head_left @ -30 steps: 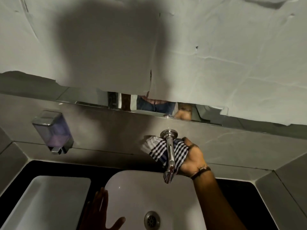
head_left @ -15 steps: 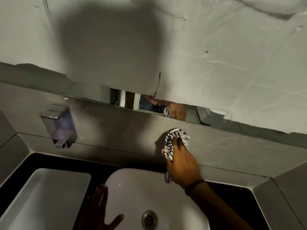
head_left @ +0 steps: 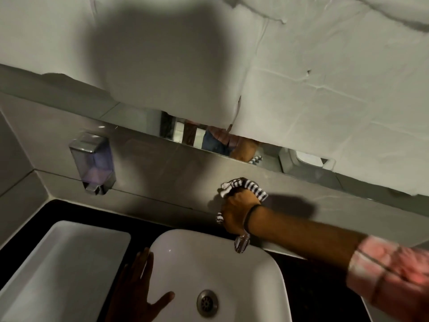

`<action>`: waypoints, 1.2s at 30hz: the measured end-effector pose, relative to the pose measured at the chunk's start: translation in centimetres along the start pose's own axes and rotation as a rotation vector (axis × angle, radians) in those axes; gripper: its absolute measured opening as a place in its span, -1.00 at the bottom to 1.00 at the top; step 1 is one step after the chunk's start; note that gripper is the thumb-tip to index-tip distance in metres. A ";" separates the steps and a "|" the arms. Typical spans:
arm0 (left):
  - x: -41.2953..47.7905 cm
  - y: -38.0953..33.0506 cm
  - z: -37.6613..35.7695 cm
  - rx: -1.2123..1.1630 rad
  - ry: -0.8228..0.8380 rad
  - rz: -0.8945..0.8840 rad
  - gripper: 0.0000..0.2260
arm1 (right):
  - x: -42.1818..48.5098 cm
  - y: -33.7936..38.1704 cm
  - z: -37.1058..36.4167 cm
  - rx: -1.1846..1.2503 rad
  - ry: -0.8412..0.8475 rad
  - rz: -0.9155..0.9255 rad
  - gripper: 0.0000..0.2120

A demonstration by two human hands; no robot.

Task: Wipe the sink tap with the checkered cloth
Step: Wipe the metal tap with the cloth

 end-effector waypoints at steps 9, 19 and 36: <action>0.1 0.3 -0.1 -0.014 -0.021 0.009 0.16 | 0.6 0.0 -0.7 -0.110 0.046 0.211 -0.40; 0.7 0.3 -0.8 -0.019 0.093 -0.049 0.13 | -6.1 -5.5 -8.6 1.805 -0.667 -0.303 -0.54; 1.1 -1.9 0.8 0.093 0.058 -0.137 0.06 | -0.2 0.9 -7.5 3.531 0.411 -0.122 -0.42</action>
Point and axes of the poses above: each hand's wrist, its own x-axis towards the middle knuckle, its own z-axis out of the back of the hand, y = z × x, the point moved 9 cm from there along x, towards the middle knuckle, and after that the axes turned 10 degrees about -z, right-handed, at the moved point
